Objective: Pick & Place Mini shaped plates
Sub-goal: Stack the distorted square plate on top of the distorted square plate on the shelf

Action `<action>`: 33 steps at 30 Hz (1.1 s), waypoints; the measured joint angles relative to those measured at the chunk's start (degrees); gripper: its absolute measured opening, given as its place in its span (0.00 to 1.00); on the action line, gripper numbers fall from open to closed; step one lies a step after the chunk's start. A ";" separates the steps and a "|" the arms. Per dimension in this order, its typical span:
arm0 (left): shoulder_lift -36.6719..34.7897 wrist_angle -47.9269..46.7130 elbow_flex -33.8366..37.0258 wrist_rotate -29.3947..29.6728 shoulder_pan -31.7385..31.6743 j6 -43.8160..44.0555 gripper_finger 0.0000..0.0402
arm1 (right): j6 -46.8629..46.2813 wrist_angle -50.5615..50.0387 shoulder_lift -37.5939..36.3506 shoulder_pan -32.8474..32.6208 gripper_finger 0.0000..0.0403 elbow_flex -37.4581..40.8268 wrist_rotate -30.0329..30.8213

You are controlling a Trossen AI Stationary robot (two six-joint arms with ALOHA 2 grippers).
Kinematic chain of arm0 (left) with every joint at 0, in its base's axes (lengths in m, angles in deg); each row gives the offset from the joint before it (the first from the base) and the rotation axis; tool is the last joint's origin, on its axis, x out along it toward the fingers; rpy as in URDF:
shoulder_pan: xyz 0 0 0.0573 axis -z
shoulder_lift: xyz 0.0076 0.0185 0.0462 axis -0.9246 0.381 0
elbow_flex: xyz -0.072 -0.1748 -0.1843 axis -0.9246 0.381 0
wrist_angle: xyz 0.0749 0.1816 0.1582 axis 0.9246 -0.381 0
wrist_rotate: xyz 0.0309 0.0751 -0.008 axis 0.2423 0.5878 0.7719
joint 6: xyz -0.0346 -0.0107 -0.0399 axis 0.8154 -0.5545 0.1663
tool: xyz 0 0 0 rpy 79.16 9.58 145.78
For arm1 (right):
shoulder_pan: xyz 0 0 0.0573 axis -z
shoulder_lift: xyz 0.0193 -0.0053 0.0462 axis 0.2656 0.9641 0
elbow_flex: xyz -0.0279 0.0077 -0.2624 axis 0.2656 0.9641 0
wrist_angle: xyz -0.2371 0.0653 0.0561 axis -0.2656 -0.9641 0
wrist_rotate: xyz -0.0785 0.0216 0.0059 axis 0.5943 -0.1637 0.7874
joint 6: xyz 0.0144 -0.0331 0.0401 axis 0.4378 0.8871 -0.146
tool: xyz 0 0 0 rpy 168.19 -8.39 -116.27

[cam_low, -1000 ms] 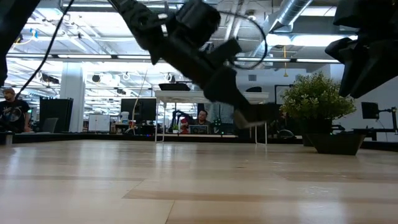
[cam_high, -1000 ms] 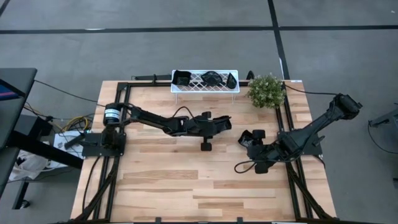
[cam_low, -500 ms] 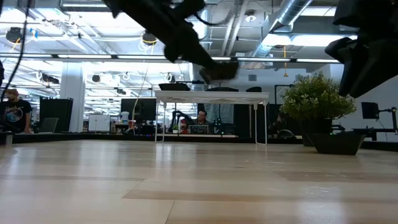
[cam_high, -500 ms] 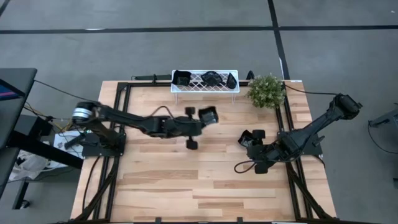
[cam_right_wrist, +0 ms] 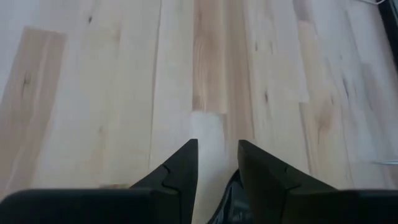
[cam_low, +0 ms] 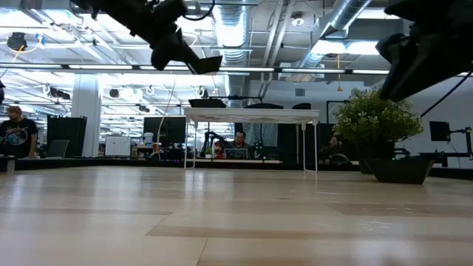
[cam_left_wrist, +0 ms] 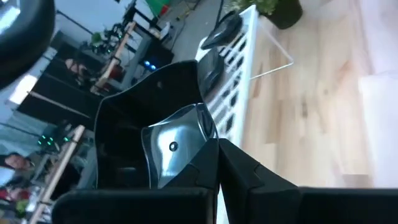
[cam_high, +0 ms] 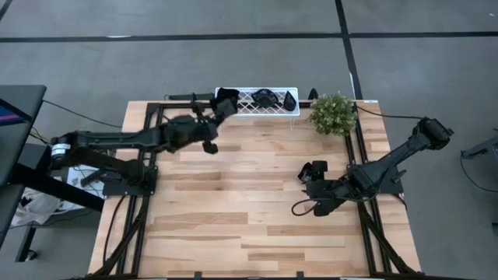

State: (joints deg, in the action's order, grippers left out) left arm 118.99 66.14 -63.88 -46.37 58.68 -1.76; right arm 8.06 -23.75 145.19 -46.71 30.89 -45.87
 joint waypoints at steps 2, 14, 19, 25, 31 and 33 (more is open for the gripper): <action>-0.70 0.12 0.43 -3.11 -3.23 -2.33 0.02 | 0.65 0.49 0.00 0.70 0.27 0.00 0.12; 0.09 0.20 0.47 -17.90 -15.25 -18.56 0.03 | 1.45 2.92 0.00 5.99 0.27 0.00 1.07; 0.09 0.30 0.47 -22.75 -18.49 -25.00 0.02 | 2.58 6.76 0.00 9.01 0.27 0.00 1.60; 0.45 0.72 0.45 -31.84 -23.82 -32.03 0.02 | 2.91 11.28 0.00 11.89 0.27 0.00 1.49; 2.07 1.56 0.42 -36.45 -27.13 -32.40 0.02 | 2.91 11.96 0.00 13.14 0.27 0.00 1.37; 3.29 1.94 0.41 -36.70 -27.90 -32.56 0.02 | 2.90 11.97 0.00 13.45 0.27 0.00 1.18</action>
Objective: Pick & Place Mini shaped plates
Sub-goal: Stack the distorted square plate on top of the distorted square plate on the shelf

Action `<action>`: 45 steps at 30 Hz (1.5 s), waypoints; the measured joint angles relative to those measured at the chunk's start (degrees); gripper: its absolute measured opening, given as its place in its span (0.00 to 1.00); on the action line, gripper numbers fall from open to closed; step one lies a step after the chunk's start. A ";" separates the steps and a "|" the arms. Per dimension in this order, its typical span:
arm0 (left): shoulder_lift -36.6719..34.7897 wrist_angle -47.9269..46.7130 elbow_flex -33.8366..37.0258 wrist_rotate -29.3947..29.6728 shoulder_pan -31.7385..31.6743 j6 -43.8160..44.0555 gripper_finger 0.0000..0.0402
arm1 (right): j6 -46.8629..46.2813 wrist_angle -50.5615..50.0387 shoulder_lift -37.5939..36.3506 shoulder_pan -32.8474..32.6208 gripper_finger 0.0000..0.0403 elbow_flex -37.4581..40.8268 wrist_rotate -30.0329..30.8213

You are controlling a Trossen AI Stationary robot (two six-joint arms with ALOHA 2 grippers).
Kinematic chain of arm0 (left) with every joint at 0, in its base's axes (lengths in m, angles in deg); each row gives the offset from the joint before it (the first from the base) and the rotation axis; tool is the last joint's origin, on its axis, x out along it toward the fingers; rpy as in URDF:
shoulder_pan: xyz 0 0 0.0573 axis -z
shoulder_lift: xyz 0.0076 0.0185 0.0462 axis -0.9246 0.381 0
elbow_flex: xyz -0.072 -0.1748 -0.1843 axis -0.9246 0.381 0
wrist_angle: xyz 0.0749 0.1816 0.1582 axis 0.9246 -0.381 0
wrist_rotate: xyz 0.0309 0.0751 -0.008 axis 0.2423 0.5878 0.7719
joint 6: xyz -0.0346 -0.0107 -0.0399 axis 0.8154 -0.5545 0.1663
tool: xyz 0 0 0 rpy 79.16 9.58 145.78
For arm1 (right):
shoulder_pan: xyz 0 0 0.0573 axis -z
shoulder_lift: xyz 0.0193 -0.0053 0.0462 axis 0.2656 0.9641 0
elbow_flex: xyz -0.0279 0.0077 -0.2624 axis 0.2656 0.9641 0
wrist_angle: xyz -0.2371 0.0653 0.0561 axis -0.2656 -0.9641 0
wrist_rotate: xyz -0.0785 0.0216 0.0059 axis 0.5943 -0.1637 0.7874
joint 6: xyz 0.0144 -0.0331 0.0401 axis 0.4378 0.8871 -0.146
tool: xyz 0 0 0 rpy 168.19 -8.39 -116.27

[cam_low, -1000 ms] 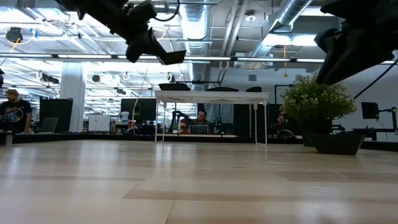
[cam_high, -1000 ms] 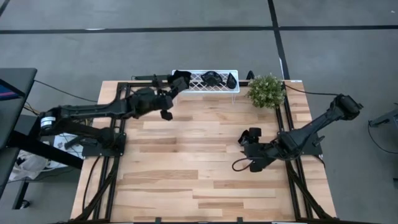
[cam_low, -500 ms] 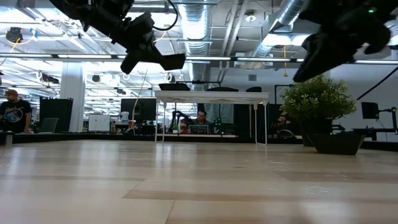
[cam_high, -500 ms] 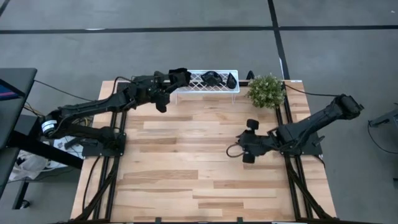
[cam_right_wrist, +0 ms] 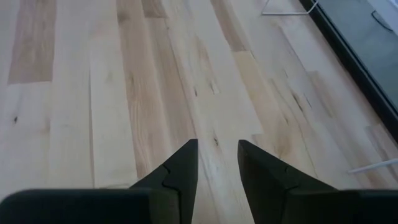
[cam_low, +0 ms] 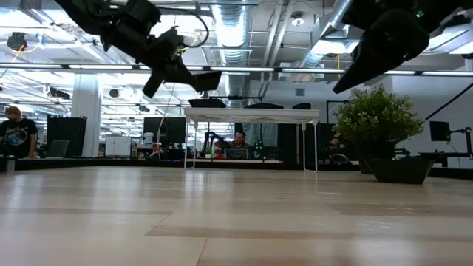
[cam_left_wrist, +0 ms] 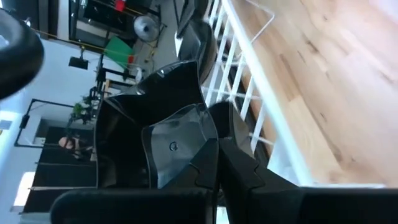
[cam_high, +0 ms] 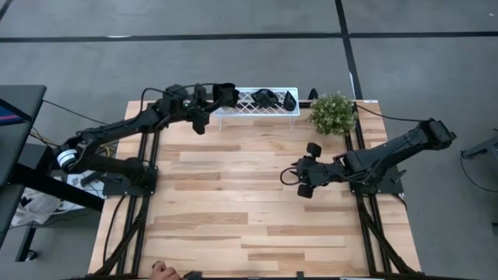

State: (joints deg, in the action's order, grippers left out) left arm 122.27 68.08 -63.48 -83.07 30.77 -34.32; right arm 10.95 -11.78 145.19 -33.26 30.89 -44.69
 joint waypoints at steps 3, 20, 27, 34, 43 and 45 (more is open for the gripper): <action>2.17 1.52 0.00 -0.05 -0.87 -1.23 0.03 | -0.09 0.17 0.00 0.03 0.27 0.00 -0.06; 4.22 5.77 0.00 0.23 -1.32 -3.80 0.02 | -0.58 0.20 0.00 0.03 0.27 0.00 -0.11; 4.22 6.00 0.00 0.60 -1.32 -0.76 0.04 | -0.58 0.19 0.00 -0.01 0.27 0.00 -0.17; 4.22 6.54 0.00 2.47 -1.42 -0.61 0.04 | -0.58 0.17 0.00 -0.01 0.27 0.00 -0.17; 4.22 6.86 0.00 2.64 -1.54 -1.05 0.04 | -0.58 0.19 0.00 -0.01 0.27 0.00 -0.17; 4.22 6.88 0.00 2.63 -1.54 -1.07 0.05 | -0.58 0.19 0.00 -0.01 0.27 0.00 -0.16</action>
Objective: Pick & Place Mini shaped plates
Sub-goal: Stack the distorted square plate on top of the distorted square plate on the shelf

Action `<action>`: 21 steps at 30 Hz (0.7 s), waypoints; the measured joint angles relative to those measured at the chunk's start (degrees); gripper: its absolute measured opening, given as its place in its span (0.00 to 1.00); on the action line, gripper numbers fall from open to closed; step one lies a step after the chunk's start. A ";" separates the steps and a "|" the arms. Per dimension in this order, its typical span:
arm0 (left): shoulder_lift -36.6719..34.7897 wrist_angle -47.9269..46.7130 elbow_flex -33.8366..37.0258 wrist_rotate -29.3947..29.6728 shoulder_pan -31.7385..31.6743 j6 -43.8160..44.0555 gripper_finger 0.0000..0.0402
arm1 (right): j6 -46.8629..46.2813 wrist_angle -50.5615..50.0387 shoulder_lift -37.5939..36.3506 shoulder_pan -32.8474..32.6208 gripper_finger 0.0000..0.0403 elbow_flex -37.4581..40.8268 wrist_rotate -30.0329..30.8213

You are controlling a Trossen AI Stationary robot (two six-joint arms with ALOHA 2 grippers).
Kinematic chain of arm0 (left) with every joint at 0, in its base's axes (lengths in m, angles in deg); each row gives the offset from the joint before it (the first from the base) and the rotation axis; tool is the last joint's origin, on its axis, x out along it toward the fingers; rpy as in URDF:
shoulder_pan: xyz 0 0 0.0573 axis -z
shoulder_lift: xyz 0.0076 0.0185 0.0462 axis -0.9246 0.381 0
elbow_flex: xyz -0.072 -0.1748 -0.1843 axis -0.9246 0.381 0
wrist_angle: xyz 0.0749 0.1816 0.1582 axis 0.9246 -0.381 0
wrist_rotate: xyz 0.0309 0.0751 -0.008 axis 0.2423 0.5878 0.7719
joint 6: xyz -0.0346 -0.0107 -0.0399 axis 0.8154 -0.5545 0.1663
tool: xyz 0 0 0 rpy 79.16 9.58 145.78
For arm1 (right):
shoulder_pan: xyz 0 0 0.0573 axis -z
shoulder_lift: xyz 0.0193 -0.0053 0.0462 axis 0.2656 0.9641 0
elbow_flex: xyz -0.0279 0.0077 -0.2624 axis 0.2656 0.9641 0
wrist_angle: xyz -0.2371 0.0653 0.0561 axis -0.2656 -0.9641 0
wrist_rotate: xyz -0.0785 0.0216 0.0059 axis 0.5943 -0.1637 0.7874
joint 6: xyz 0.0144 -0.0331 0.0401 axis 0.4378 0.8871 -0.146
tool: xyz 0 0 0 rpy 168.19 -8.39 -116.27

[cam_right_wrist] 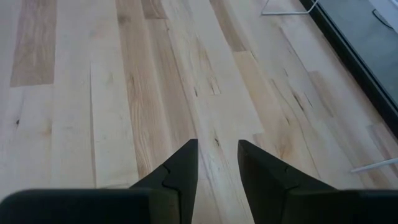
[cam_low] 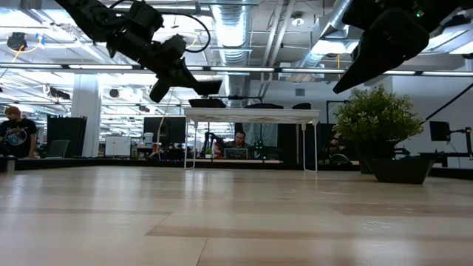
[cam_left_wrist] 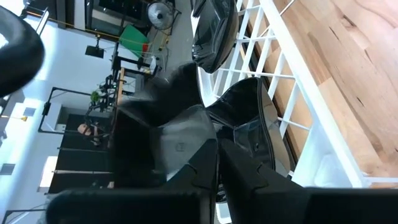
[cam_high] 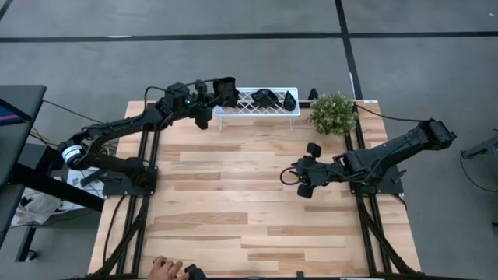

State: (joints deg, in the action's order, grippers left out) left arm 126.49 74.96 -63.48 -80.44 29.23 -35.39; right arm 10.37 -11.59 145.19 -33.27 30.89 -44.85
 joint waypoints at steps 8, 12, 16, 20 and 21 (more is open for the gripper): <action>0.00 0.20 0.00 0.00 0.01 -1.53 0.22 | 0.02 -0.01 0.00 0.00 0.27 0.00 0.01; 0.00 0.43 0.00 0.00 0.00 -1.63 0.29 | 0.02 0.01 0.00 0.00 0.27 0.00 0.01; 0.00 0.89 0.00 0.00 0.02 -1.66 0.33 | 0.02 -0.01 0.00 0.00 0.27 0.00 0.01; 0.00 2.00 0.00 0.00 0.00 -1.39 0.36 | 0.00 0.05 0.00 -0.02 0.27 0.00 -1.45; 0.00 2.21 0.00 0.00 0.00 -1.32 0.36 | -0.08 0.05 0.00 -0.02 0.27 0.00 -2.65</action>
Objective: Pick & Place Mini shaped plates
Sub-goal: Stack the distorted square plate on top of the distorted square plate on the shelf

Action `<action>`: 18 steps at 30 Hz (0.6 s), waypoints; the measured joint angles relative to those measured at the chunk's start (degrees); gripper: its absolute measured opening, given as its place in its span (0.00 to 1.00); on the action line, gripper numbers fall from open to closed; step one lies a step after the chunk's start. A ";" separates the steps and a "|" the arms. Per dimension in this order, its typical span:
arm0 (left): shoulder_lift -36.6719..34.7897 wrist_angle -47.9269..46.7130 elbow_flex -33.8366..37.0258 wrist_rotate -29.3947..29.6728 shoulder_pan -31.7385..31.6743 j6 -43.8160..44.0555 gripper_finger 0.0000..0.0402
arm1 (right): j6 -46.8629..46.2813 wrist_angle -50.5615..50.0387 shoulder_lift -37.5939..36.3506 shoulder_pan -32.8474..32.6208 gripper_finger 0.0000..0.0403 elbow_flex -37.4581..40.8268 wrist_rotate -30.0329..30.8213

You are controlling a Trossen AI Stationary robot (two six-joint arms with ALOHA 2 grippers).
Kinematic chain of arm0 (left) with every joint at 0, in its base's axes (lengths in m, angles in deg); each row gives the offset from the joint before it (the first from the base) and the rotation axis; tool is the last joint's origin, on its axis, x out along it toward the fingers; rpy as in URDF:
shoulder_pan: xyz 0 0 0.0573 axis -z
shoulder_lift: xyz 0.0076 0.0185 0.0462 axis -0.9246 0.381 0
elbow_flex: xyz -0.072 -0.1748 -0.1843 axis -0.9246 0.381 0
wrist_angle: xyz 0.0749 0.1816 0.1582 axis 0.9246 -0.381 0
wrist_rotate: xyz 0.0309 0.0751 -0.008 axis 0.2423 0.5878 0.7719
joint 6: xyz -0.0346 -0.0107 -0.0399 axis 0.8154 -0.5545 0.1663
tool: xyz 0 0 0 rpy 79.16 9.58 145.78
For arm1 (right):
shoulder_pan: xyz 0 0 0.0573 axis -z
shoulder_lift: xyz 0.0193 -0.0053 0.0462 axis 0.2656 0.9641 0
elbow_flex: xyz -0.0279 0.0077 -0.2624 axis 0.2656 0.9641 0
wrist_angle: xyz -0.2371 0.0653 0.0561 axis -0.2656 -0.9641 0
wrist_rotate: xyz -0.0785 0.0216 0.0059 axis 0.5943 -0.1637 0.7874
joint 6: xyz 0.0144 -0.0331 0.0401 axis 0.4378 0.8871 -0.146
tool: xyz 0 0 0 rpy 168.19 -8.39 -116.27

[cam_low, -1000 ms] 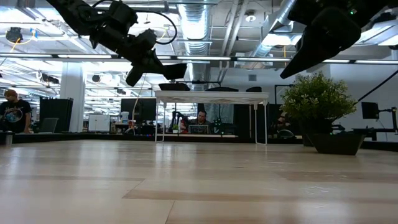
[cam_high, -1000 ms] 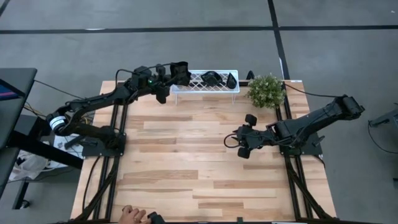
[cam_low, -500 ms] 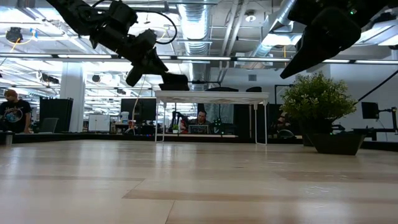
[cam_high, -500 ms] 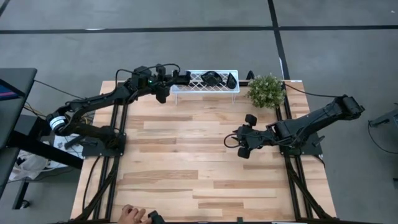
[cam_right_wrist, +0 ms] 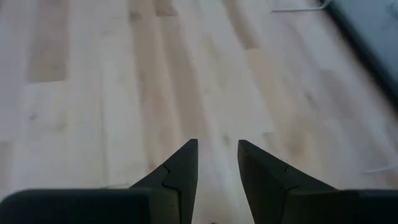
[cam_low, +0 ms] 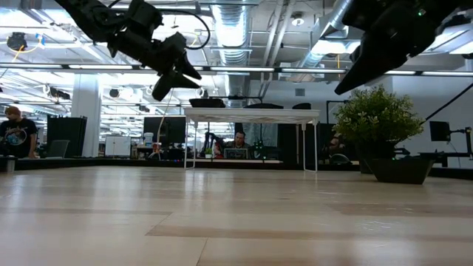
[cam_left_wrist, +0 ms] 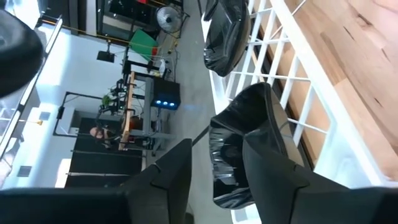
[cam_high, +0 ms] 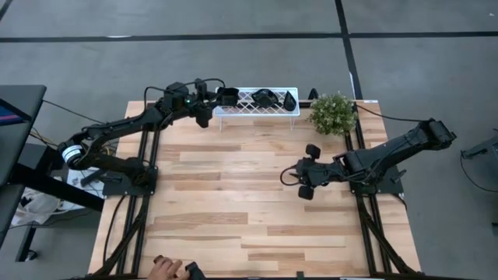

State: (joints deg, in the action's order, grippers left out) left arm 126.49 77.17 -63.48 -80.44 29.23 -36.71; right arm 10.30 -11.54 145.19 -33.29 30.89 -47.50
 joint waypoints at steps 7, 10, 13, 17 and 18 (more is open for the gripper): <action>-0.11 1.48 0.00 1.23 0.04 11.07 0.37 | -6.24 -0.85 1.76 -0.72 0.27 -0.02 -5.77; -0.11 1.39 0.00 3.10 0.39 25.22 0.36 | -10.34 -3.06 4.31 -1.82 0.27 -0.02 -7.12; -0.13 -0.54 0.00 3.22 0.81 38.90 0.35 | -14.88 -5.94 7.06 -2.74 0.27 -0.02 -7.15; -0.13 -2.57 2.05 3.28 3.03 46.49 0.33 | -18.17 -8.75 9.44 -4.41 0.27 -0.02 -7.13; -0.13 -2.76 3.02 3.28 4.01 47.08 0.32 | -18.37 -8.72 9.64 -5.10 0.27 -0.02 -7.00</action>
State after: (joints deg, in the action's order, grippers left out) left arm 126.36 74.42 -60.45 -77.16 33.24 10.37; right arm -8.07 -20.26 154.83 -38.40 30.86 -54.50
